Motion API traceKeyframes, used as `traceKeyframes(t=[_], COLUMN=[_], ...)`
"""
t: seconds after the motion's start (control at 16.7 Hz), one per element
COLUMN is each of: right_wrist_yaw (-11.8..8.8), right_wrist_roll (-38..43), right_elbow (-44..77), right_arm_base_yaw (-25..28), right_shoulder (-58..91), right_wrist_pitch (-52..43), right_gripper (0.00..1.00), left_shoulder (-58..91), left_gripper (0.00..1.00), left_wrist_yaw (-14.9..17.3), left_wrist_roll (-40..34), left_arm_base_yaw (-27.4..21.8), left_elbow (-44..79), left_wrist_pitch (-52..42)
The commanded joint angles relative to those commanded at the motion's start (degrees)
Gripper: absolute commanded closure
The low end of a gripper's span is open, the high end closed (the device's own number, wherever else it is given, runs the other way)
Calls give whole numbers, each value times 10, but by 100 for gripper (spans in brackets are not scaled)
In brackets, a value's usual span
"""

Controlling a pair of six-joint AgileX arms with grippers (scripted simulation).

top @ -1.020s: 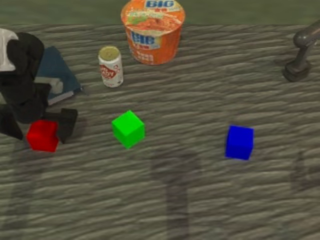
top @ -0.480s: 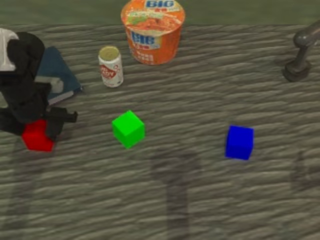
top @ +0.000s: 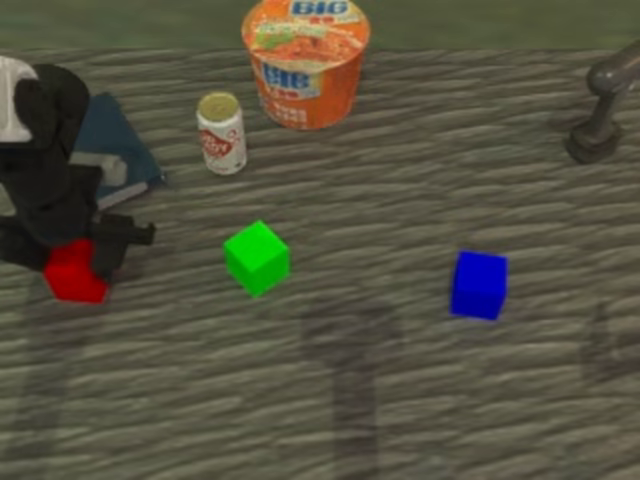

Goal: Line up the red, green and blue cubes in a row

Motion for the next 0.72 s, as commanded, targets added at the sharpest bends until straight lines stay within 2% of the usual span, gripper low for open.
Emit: traceKeyframes(t=[0.24, 0.54, 0.72], right_wrist_yaw=[0, 0, 0], right_wrist_roll=[0, 0, 0], right_elbow=[0, 0, 0], right_arm_base_yaw=[0, 0, 0], right_shoulder=[0, 0, 0], right_wrist_pitch=[0, 0, 0], right_gripper=[0, 0, 0], left_shoulder=[-25, -69, -78], left_gripper=[100, 100, 100], left_wrist_yaw=[1, 0, 0], left_wrist_roll=[0, -2, -2], left_arm_base_yaw=[2, 10, 11], left_elbow=[21, 74, 83], left_wrist_pitch=[-30, -132, -145])
